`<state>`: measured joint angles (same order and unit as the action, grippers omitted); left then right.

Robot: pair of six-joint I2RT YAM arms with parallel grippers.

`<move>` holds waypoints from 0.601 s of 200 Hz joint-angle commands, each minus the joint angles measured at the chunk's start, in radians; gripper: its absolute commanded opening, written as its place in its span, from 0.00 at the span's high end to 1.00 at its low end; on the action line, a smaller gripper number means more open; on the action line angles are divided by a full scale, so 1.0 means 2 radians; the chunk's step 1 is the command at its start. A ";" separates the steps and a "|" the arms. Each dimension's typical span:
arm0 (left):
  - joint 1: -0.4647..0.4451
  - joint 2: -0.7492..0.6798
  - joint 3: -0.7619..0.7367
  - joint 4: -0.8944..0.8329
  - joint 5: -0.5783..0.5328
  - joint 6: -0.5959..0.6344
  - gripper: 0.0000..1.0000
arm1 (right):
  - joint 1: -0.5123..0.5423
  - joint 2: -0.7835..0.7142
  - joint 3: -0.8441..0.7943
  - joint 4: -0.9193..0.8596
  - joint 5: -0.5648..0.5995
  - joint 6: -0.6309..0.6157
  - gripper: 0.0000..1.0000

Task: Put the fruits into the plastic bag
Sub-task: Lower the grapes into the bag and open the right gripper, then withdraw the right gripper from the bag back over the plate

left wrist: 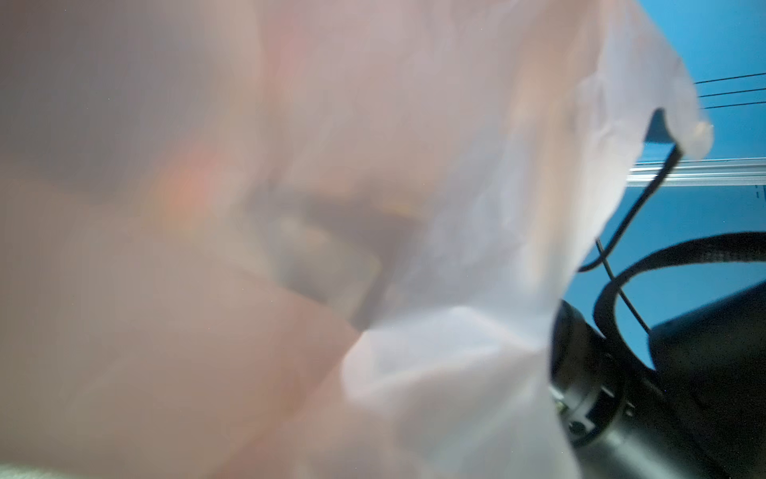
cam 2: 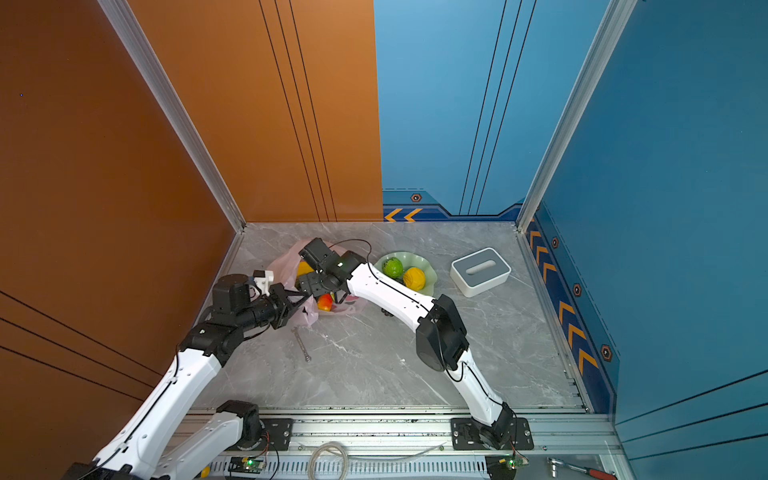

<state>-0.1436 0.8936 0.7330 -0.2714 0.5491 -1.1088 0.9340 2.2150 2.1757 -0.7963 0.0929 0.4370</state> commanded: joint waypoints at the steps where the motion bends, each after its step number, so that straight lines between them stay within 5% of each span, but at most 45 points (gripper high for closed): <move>1: 0.007 -0.001 -0.011 0.001 -0.021 -0.001 1.00 | 0.003 -0.047 -0.015 -0.052 0.028 -0.014 0.00; 120: -0.001 -0.001 -0.013 0.007 -0.034 -0.007 1.00 | -0.023 -0.139 -0.068 -0.132 0.097 0.004 0.00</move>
<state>-0.1383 0.8913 0.7136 -0.2584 0.5049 -1.1202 0.8959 1.9968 2.0476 -1.0042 0.2340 0.4339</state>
